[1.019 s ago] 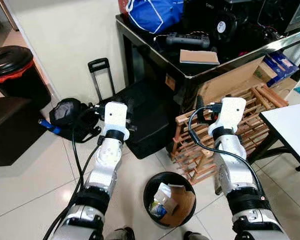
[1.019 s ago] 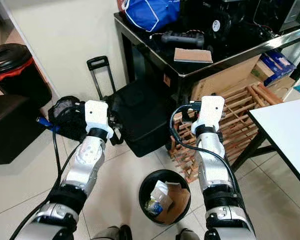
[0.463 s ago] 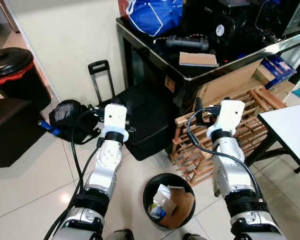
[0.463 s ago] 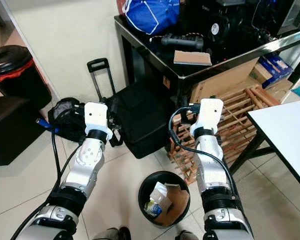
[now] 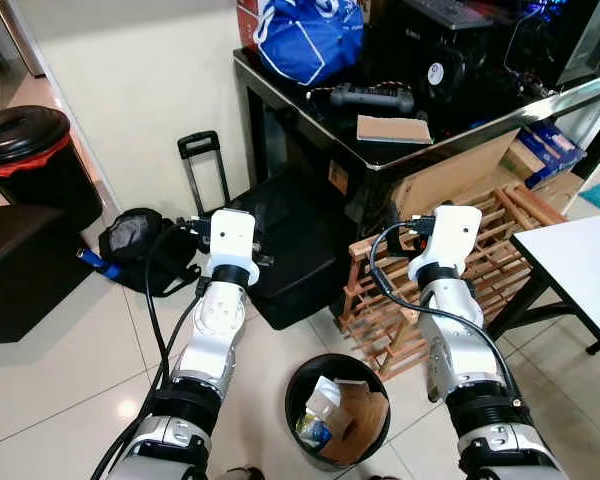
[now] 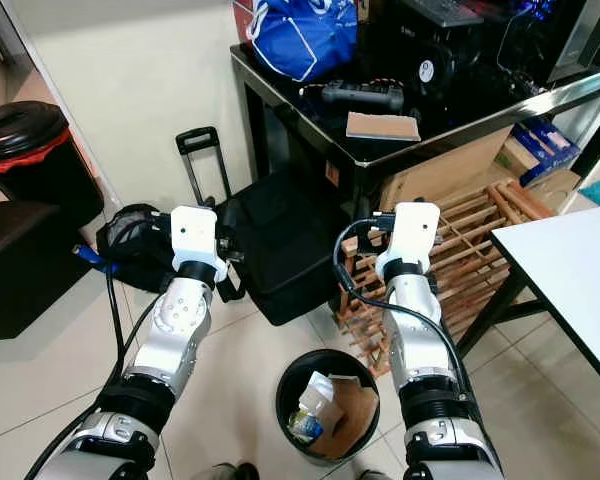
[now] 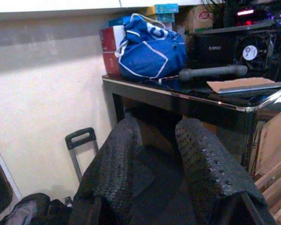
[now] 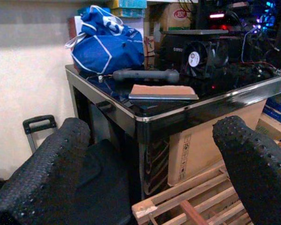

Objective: Picking trash to rubbish bin

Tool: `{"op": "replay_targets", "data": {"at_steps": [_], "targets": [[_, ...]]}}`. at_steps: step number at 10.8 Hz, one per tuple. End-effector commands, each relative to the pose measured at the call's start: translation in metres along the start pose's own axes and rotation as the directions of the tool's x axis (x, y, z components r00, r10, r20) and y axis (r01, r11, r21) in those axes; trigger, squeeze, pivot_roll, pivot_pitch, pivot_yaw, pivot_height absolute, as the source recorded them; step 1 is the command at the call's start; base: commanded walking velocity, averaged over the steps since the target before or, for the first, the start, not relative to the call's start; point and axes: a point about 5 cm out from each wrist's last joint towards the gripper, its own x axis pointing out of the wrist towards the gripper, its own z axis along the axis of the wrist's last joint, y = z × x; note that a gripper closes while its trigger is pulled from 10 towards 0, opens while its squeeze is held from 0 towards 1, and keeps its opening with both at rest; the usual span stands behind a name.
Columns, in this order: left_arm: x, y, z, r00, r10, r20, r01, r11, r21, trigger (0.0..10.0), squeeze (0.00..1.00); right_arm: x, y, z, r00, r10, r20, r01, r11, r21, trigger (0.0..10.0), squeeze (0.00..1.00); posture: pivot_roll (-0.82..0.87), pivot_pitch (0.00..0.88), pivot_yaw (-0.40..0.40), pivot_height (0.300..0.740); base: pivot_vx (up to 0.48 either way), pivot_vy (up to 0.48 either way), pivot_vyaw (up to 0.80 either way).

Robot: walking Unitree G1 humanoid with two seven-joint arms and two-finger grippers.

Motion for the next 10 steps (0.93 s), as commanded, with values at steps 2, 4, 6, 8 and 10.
{"op": "replay_targets", "data": {"at_steps": [2, 4, 6, 8, 10], "targets": [[-0.0035, 0.0006, -0.0058, 1.0, 0.013, -0.023, -0.013, 1.0, -0.002, 10.0, 0.0, -0.0032, 0.0037, -0.0047, 1.0, 0.017, -0.013, -0.017, 1.0, 0.005, 10.0, 0.0, -0.09, 0.0, 0.055, 0.74, 0.0, 0.0, 0.0], [-0.0041, 0.0, -0.0061, 1.0, 0.012, -0.022, -0.012, 1.0, -0.004, 10.0, 0.0, -0.0041, 0.0063, -0.0067, 0.999, 0.03, -0.024, -0.03, 1.0, 0.005, 10.0, 0.0, -0.09, 0.0, 0.055, 0.74, 0.0, 0.0, 0.0], [-0.0043, -0.0001, -0.0058, 1.0, 0.011, -0.022, -0.011, 1.0, -0.005, 10.0, 0.0, -0.0047, 0.0072, -0.0071, 0.999, 0.034, -0.027, -0.034, 0.999, 0.007, 10.0, 0.0, -0.09, 0.009, 0.056, 0.74, 0.0, 0.0, 0.0], [-0.0043, -0.0004, -0.0058, 1.0, 0.01, -0.022, -0.01, 1.0, -0.005, 10.0, 0.0, -0.0052, 0.0059, -0.0076, 0.999, 0.028, -0.031, -0.028, 1.0, 0.009, 10.0, 0.0, -0.09, 0.02, 0.056, 0.74, -0.124, 0.0, 0.0], [-0.0039, 0.0002, -0.0053, 1.0, 0.013, -0.019, -0.013, 1.0, -0.005, 10.0, 0.0, -0.0043, 0.0051, -0.0074, 0.999, 0.027, -0.033, -0.027, 1.0, 0.008, 10.0, 0.0, -0.08, 0.026, 0.053, 0.74, -0.247, 0.0, 0.0]]}}
